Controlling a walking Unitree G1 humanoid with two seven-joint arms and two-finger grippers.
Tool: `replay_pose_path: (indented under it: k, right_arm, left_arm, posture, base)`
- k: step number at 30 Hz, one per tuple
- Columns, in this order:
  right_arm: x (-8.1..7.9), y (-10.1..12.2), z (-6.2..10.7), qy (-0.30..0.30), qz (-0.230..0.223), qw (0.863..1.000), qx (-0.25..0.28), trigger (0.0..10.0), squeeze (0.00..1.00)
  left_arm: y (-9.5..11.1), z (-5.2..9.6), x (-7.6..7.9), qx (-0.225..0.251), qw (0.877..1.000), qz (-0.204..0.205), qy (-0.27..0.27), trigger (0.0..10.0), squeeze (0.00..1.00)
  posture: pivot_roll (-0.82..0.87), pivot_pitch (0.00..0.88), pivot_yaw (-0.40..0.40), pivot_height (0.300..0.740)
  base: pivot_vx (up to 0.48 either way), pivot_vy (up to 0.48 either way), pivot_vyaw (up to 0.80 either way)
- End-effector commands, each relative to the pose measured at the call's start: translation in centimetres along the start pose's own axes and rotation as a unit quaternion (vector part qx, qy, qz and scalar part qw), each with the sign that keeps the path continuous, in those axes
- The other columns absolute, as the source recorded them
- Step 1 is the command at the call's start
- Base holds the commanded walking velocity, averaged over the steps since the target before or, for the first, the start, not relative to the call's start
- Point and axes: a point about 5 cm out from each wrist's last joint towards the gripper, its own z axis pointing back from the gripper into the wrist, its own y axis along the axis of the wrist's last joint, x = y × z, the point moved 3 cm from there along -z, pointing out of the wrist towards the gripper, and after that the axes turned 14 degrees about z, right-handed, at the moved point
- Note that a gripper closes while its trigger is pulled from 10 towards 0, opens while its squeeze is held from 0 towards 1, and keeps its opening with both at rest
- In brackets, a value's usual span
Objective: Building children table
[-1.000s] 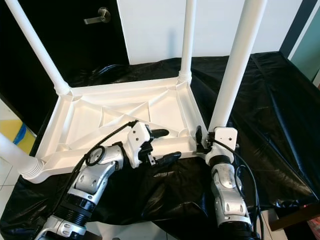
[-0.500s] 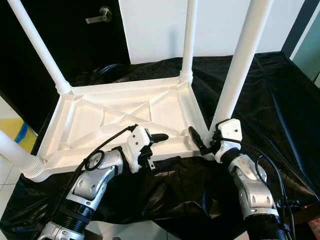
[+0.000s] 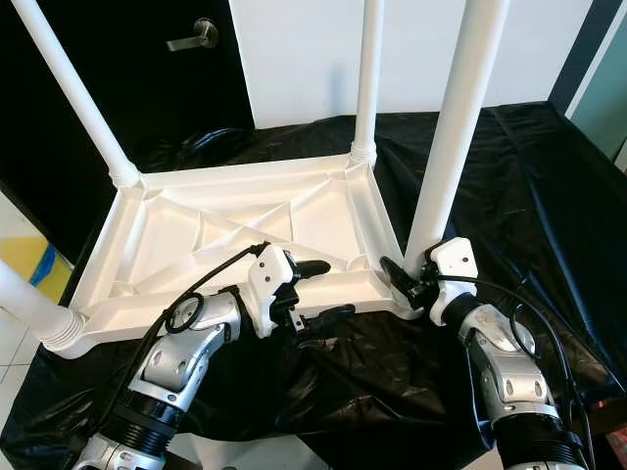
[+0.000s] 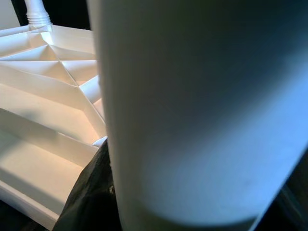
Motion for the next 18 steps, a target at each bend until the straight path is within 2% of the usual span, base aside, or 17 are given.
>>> replay_pose_path:
  k: [1,2,3,14,18]
  right_arm:
    - [-1.17,-1.34,0.39,0.023,-0.013,0.999,-0.023,4.1,0.0]
    - [-1.1,-1.44,0.46,0.019,-0.015,0.999,-0.025,4.1,0.0]
    - [-1.04,-1.5,0.48,0.013,-0.017,0.999,-0.027,10.0,0.0]
    - [-1.15,-1.63,-0.29,-0.066,-0.027,0.997,-0.042,10.0,0.0]
    - [-1.37,-2.15,-0.49,-0.12,-0.024,0.99,-0.072,10.0,0.0]
  left_arm:
    - [0.32,0.08,-0.24,0.004,1.0,-0.005,0.02,10.0,0.0]
    - [0.32,0.09,-0.24,0.004,1.0,-0.005,0.021,10.0,0.0]
    - [0.32,0.09,-0.24,0.004,1.0,-0.004,0.022,10.0,0.0]
    - [0.32,-0.03,-0.63,0.013,0.999,-0.008,0.038,10.0,0.0]
    - [0.23,-0.17,-0.8,0.015,0.999,-0.008,0.05,10.0,0.0]
  posture:
    - [-0.12,0.0,0.057,0.74]
    - [-0.12,0.0,0.057,0.74]
    - [-0.12,0.0,0.056,0.74]
    - [-0.12,0.0,0.041,0.74]
    - [-0.14,0.0,0.029,0.74]
  base:
    - [0.0,0.0,0.0]
    - [0.0,0.0,0.0]
    - [0.0,0.0,0.0]
    - [0.0,0.0,0.0]
    - [0.0,0.0,0.0]
